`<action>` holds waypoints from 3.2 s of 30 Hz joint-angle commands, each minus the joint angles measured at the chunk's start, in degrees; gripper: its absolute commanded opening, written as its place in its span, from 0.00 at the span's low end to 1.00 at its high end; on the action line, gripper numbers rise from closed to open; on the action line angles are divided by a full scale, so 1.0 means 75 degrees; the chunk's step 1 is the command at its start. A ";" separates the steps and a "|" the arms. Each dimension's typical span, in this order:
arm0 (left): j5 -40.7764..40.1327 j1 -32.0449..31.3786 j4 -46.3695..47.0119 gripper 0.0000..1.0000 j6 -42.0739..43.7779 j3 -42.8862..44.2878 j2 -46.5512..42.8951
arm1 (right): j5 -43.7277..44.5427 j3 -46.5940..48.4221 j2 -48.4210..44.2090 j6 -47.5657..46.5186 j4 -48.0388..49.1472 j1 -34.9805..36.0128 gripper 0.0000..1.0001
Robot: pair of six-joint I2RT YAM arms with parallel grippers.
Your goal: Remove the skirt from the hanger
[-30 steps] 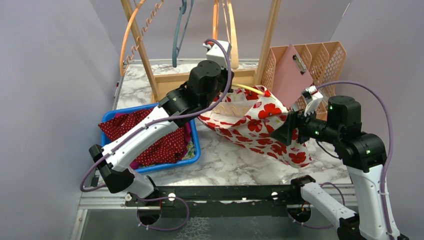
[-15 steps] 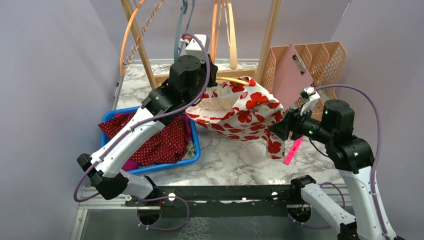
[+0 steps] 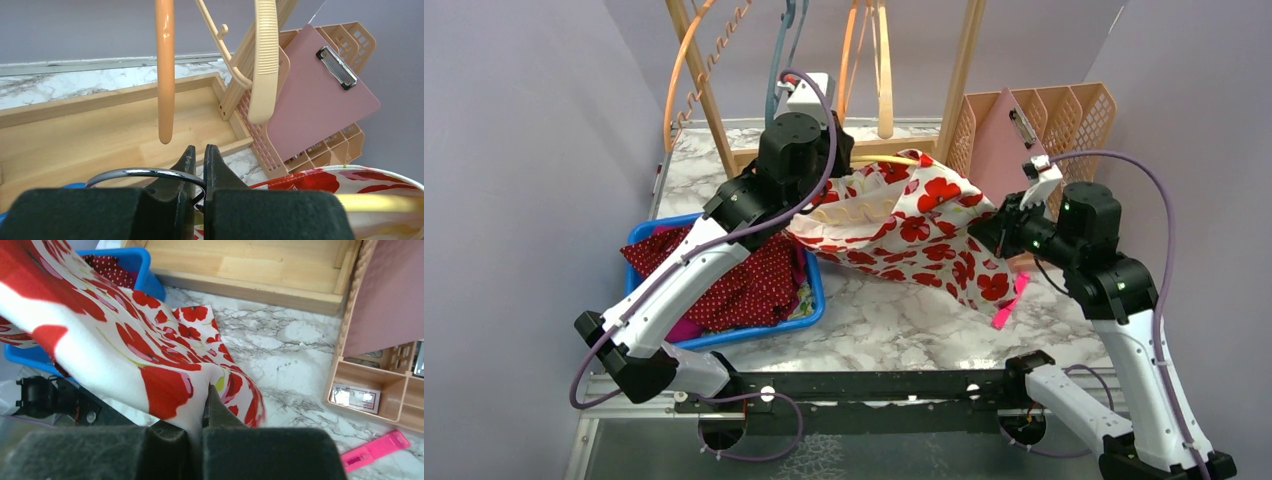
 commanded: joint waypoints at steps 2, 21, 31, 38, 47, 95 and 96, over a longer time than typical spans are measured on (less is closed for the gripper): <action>-0.1044 0.0014 0.0799 0.00 -0.0557 -0.0011 -0.0335 | 0.1616 0.0319 -0.0472 0.0551 -0.0554 -0.0032 0.01; -0.1764 0.1395 0.1458 0.00 -0.3221 -0.2106 -0.2244 | 0.5627 0.0529 -0.1794 0.4331 -0.3135 0.0409 0.01; -0.2320 0.1766 0.0809 0.00 -0.3739 -0.2481 -0.2757 | 0.6261 0.0977 -0.1966 0.3731 -0.2861 0.0974 0.01; -0.2642 0.1830 0.0618 0.00 -0.4074 -0.2488 -0.2842 | 0.6797 0.1142 -0.2184 0.3867 -0.3218 0.1091 0.01; -0.2775 0.1897 0.0385 0.00 -0.4759 -0.2884 -0.3006 | 0.6894 0.1508 -0.2221 0.3615 -0.3510 0.1233 0.01; -0.1115 0.0714 0.3972 0.00 0.0187 -0.2713 -0.1362 | 0.1599 0.3021 0.2101 0.4142 -0.1961 0.1890 0.77; -0.1208 0.0690 0.4026 0.00 0.0108 -0.2767 -0.1383 | 0.1941 0.3003 0.2120 0.4456 -0.1906 0.1884 0.75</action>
